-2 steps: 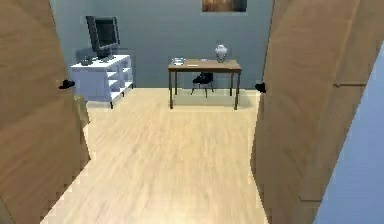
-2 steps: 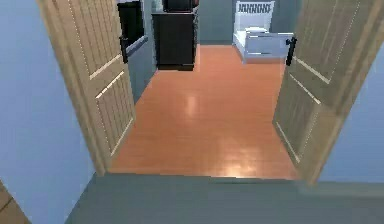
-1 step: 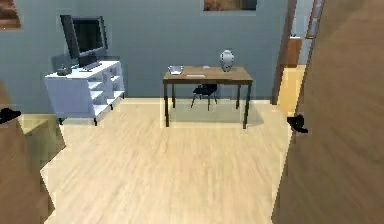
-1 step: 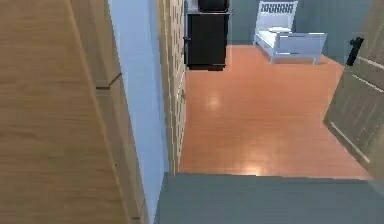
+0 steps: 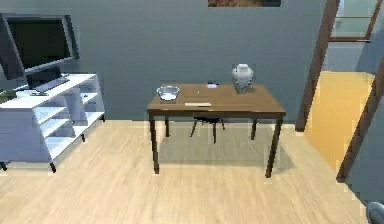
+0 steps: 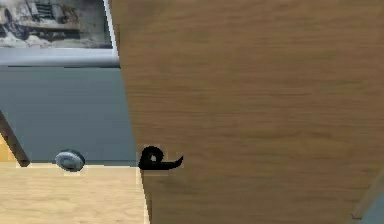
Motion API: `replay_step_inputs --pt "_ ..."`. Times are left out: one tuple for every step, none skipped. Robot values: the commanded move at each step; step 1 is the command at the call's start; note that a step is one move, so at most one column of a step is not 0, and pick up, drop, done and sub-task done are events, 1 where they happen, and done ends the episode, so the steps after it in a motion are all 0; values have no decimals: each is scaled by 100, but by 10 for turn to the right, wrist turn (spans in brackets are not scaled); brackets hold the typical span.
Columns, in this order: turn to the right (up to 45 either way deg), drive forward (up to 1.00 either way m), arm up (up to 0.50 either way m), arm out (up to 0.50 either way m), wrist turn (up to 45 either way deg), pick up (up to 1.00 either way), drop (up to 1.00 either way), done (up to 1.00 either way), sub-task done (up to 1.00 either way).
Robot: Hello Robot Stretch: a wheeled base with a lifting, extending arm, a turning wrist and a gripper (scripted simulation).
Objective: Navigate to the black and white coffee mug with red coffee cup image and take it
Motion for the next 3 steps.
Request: replay_step_inputs --pt "90 0 0 0 0 0 0 0 0" --pt "0 35 0 0 0 0 0 0 0" --pt "450 0 0 0 0 0 0 0 0"
